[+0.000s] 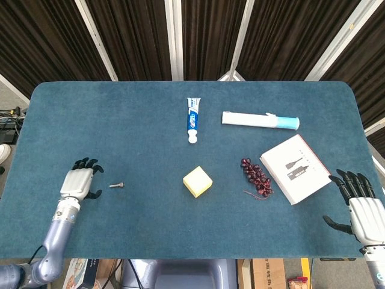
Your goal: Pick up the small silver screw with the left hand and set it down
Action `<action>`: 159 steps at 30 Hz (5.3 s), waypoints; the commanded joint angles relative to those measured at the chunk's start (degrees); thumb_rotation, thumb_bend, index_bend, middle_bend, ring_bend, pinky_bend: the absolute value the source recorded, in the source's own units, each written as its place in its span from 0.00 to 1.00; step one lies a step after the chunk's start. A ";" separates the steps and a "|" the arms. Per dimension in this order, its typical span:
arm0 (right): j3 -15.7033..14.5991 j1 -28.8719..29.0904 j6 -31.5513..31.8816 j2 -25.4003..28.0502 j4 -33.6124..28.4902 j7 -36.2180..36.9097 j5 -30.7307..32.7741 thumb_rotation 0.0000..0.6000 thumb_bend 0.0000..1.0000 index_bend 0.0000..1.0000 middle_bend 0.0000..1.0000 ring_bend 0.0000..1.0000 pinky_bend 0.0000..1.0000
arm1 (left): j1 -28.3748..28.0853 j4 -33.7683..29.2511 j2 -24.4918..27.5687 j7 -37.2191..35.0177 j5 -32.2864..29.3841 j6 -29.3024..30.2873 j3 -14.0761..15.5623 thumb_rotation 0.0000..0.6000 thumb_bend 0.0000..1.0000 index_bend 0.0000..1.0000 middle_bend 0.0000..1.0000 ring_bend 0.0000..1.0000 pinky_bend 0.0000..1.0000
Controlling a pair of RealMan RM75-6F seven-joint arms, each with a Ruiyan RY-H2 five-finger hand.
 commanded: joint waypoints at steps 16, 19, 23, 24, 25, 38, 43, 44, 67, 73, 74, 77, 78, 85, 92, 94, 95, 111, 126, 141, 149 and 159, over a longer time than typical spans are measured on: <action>0.24 0.31 -0.78 -0.25 0.54 0.21 0.92 1.00 0.15 0.19 0.11 0.06 0.00 | -3.46 2.32 -8.20 8.90 -6.63 4.41 0.06 1.00 0.42 0.40 0.12 0.00 0.00; 0.28 0.34 -0.86 -0.31 0.67 0.30 1.04 1.00 0.15 0.19 0.11 0.06 0.00 | -3.63 2.64 -8.91 9.11 -6.80 4.84 -0.02 1.00 0.42 0.41 0.13 0.00 0.00; 0.25 0.50 -1.23 -0.41 0.81 0.40 1.12 1.00 0.15 0.19 0.11 0.06 0.00 | -3.80 2.93 -9.71 9.11 -6.29 5.46 -0.07 1.00 0.44 0.43 0.14 0.00 0.00; 0.24 0.55 -1.37 -0.42 0.84 0.46 1.18 1.00 0.15 0.19 0.11 0.06 0.00 | -3.82 2.92 -9.84 9.07 -6.19 5.51 -0.06 1.00 0.44 0.43 0.14 0.00 0.00; 0.27 0.61 -1.52 -0.45 0.88 0.56 1.32 1.00 0.15 0.19 0.11 0.06 0.00 | -3.84 2.95 -10.01 9.08 -6.06 5.63 -0.01 1.00 0.44 0.44 0.14 0.00 0.00; 0.39 0.71 -1.71 -0.56 0.96 0.66 1.67 1.00 0.15 0.19 0.11 0.06 0.00 | -3.92 3.35 -10.17 10.30 -6.48 6.68 0.22 1.00 0.45 0.47 0.15 0.00 0.00; 0.32 0.85 -2.02 -0.68 0.93 0.39 1.70 1.00 0.15 0.19 0.11 0.06 0.00 | -3.82 4.16 -10.52 10.29 -6.22 6.89 0.39 1.00 0.45 0.48 0.16 0.00 0.00; 0.32 0.89 -2.12 -0.71 0.91 0.31 1.76 1.00 0.15 0.19 0.11 0.06 0.00 | -3.85 4.33 -10.63 10.37 -6.25 6.79 0.46 1.00 0.45 0.48 0.16 0.00 0.00; 0.39 1.30 -2.91 -1.00 0.97 0.07 2.30 1.00 0.15 0.19 0.11 0.06 0.00 | -3.52 6.36 -11.96 10.63 -5.60 7.23 0.60 1.00 0.47 0.52 0.18 0.00 0.00; 0.36 1.46 -3.16 -1.09 1.05 0.01 2.27 1.00 0.15 0.19 0.11 0.06 0.00 | -3.41 6.37 -11.98 10.58 -5.36 7.20 0.52 1.00 0.47 0.53 0.18 0.00 0.00; 0.35 1.46 -3.18 -1.10 1.04 0.01 2.29 1.00 0.15 0.19 0.11 0.06 0.00 | -3.41 6.35 -11.99 10.55 -5.34 7.16 0.51 1.00 0.48 0.53 0.18 0.00 0.00; 0.35 1.47 -3.24 -1.08 1.04 0.03 2.38 1.00 0.15 0.19 0.11 0.06 0.00 | -3.43 6.36 -12.08 10.62 -5.25 7.05 0.53 1.00 0.49 0.53 0.18 0.00 0.00; 0.35 1.49 -3.29 -1.08 1.03 0.05 2.40 1.00 0.15 0.19 0.11 0.06 0.00 | -3.42 6.36 -12.12 10.58 -5.28 6.97 0.51 1.00 0.49 0.54 0.18 0.00 0.00; 0.31 1.54 -3.48 -0.98 1.09 0.37 2.50 1.00 0.15 0.19 0.11 0.06 0.00 | -3.33 6.86 -12.18 10.66 -5.44 6.78 0.47 1.00 0.52 0.55 0.18 0.00 0.00; 0.27 1.60 -3.49 -0.96 1.19 0.62 2.32 1.00 0.15 0.19 0.11 0.06 0.00 | -3.17 6.42 -11.85 10.18 -4.72 7.00 0.22 1.00 0.58 0.56 0.19 0.00 0.00; 0.27 1.60 -3.46 -0.99 1.18 0.61 2.28 1.00 0.15 0.19 0.11 0.06 0.00 | -3.06 5.92 -11.50 9.91 -4.35 7.29 0.04 1.00 0.58 0.56 0.19 0.00 0.00; 0.27 1.60 -3.45 -1.00 1.18 0.61 2.28 1.00 0.15 0.19 0.11 0.06 0.00 | -3.01 5.63 -11.30 9.78 -4.11 7.52 -0.07 1.00 0.58 0.56 0.19 0.00 0.00; 0.13 1.79 -3.69 -1.09 1.05 0.50 2.04 1.00 0.15 0.19 0.11 0.06 0.00 | -4.05 -1.83 -6.62 21.19 -1.68 16.37 0.23 1.00 0.57 0.56 0.19 0.00 0.00; -0.16 1.96 -4.00 -1.03 0.90 1.07 1.53 1.00 0.15 0.19 0.11 0.06 0.00 | -8.72 -4.55 -4.19 53.02 -3.78 29.11 4.84 1.00 0.56 0.57 0.19 0.00 0.00; -0.13 2.10 -3.95 -1.33 1.22 0.78 1.45 1.00 0.15 0.19 0.11 0.06 0.00 | -10.19 1.22 -6.57 60.98 -14.10 26.25 4.08 1.00 0.56 0.58 0.19 0.00 0.00; -0.39 2.18 -4.00 -1.29 1.17 1.83 0.72 1.00 0.15 0.19 0.11 0.06 0.00 | -10.91 4.63 -8.79 63.17 -18.06 24.86 3.68 1.00 0.56 0.58 0.19 0.00 0.00; -0.40 2.14 -3.84 -1.14 1.46 2.54 0.67 1.00 0.15 0.19 0.11 0.06 0.00 | -11.92 9.25 -12.65 63.31 -18.94 23.79 3.48 1.00 0.55 0.58 0.19 0.00 0.00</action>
